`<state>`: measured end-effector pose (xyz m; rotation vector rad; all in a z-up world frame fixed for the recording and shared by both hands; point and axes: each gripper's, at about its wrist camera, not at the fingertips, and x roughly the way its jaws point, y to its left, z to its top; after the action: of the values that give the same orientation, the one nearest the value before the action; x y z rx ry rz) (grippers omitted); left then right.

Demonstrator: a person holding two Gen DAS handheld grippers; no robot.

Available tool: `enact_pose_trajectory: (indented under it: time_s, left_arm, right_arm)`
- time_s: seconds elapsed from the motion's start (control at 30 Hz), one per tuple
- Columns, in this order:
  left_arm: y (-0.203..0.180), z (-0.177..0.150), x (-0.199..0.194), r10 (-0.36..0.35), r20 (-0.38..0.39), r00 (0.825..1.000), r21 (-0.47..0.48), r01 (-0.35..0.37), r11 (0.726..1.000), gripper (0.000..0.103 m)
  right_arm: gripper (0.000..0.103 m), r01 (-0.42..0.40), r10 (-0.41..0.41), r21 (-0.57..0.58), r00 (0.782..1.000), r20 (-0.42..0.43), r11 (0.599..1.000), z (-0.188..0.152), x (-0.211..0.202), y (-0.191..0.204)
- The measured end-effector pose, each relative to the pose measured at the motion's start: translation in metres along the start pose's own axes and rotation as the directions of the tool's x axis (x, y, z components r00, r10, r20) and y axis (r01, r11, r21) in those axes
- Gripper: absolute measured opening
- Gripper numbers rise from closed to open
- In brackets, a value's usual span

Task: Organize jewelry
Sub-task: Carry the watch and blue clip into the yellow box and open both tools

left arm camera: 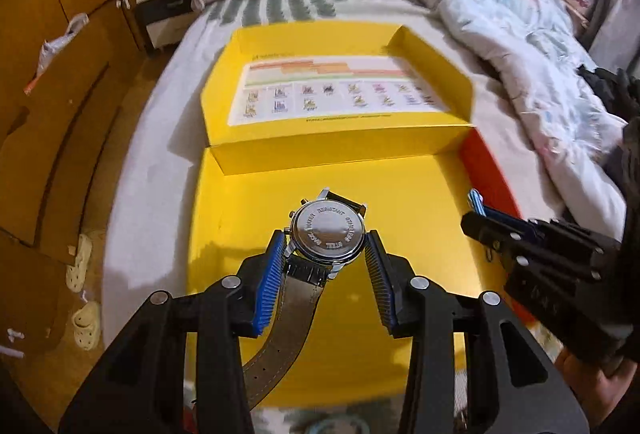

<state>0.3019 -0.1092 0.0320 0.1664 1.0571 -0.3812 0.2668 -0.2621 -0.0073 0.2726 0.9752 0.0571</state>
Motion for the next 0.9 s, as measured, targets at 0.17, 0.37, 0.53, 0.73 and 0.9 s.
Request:
enact_pose_trajectory:
  time_s: [0.17,0.37,0.53,0.73,0.9]
  left_arm:
    - [0.001,0.015,0.041,-0.009,-0.055,0.998,-0.017,0.008,1.000,0.041]
    - [0.006,0.028,0.070,-0.002,-0.070,0.998,-0.026,0.000,1.000,0.042]
    - [0.001,0.027,0.086,0.013,-0.119,0.993,0.001,-0.013,1.000,0.042]
    - [0.001,0.018,0.104,0.004,-0.191,0.982,-0.015,-0.007,1.000,0.042]
    - [0.004,0.016,0.100,-0.009,-0.196,0.981,-0.032,0.002,0.999,0.043]
  right_arm:
    - [0.016,0.026,-0.026,0.004,0.998,-0.058,1.000,0.020,0.038,-0.007]
    - [0.016,0.072,-0.072,0.000,0.992,-0.108,0.997,0.037,0.071,-0.010]
    - [0.016,0.124,-0.119,0.017,0.978,-0.173,0.992,0.047,0.098,-0.018]
    - [0.017,0.136,-0.128,0.025,0.972,-0.196,0.990,0.048,0.113,-0.025]
    - [0.025,0.151,-0.148,-0.002,0.966,-0.214,0.989,0.049,0.114,-0.021]
